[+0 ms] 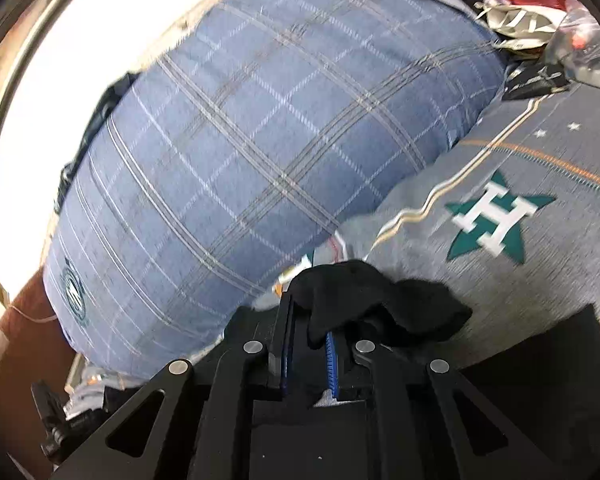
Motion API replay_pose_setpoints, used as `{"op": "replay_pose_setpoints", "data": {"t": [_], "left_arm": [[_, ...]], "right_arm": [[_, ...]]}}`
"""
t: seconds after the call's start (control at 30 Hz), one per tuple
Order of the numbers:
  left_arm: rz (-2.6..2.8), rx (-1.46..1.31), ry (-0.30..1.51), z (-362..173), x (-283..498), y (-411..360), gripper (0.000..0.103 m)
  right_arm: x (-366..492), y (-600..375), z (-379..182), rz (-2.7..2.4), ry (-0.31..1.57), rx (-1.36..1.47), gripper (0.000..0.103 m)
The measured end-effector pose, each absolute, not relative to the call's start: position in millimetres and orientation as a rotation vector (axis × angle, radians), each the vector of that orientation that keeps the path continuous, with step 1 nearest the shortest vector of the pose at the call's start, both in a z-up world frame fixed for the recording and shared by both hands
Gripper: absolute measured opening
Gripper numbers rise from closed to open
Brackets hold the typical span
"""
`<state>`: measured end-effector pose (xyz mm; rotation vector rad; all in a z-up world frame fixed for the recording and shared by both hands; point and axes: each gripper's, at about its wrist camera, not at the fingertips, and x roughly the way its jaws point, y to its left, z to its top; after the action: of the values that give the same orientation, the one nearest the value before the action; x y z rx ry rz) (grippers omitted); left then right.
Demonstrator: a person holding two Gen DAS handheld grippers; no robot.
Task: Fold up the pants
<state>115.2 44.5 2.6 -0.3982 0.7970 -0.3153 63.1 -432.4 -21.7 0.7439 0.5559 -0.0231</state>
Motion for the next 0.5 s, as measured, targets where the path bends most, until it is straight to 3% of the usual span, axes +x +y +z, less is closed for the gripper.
{"op": "replay_pose_setpoints", "data": {"t": [0.5], "left_arm": [[-0.403,-0.41,0.659,51.4,56.1,54.2,0.003]], "right_arm": [[15.1,-478.0,3.5,-0.002,0.385,0.847,0.012]]}}
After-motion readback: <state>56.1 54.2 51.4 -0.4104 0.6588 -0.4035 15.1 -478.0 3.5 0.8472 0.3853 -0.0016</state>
